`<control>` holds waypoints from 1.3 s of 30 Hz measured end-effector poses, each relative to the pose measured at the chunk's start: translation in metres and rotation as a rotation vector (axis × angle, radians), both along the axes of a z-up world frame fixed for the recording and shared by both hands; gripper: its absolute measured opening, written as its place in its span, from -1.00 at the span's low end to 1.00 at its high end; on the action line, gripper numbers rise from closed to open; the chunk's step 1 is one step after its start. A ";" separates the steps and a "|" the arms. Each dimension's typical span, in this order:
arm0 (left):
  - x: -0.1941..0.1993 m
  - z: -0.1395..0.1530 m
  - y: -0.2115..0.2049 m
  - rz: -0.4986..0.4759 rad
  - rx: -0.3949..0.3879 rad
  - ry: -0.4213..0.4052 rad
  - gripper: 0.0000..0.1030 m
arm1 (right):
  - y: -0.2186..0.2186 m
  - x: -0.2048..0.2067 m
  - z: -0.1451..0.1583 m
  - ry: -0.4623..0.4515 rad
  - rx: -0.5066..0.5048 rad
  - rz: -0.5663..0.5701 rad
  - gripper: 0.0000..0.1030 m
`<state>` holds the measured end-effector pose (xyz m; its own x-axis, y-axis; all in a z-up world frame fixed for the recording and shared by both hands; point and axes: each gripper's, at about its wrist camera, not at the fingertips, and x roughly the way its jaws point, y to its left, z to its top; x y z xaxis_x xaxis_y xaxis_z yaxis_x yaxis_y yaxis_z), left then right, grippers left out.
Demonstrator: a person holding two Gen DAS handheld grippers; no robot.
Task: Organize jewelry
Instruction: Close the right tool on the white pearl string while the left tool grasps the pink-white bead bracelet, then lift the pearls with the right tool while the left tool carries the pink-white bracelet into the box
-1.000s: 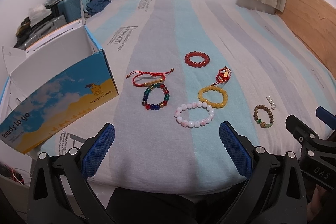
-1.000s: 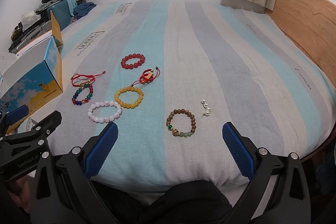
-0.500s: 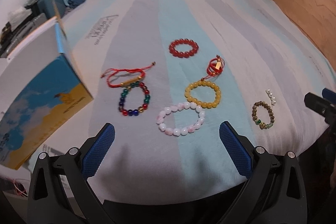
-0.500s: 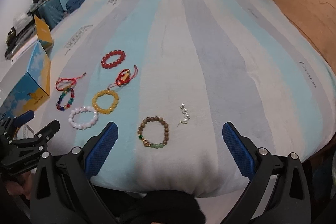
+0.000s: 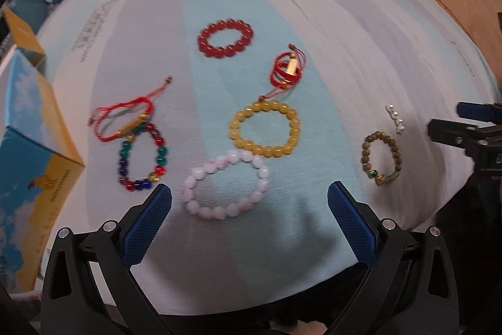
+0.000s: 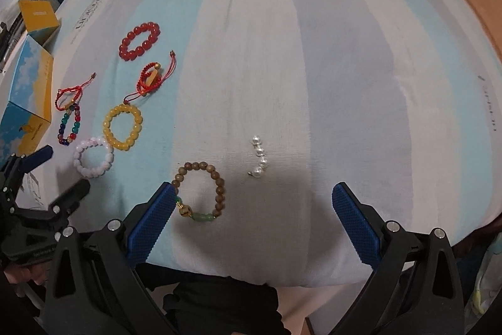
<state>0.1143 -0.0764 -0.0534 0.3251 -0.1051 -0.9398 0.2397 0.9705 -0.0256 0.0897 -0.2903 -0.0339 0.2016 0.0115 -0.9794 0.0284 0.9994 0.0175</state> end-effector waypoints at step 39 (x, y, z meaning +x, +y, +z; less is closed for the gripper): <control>0.029 -0.053 0.005 -0.082 0.061 0.264 -0.68 | -0.008 0.049 -0.083 0.209 0.091 -0.033 -0.80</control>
<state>0.1433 -0.0718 -0.1061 0.0608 -0.0611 -0.9963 0.3101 0.9499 -0.0394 0.1387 -0.2980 -0.1168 -0.0037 0.0988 -0.9951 0.0734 0.9924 0.0983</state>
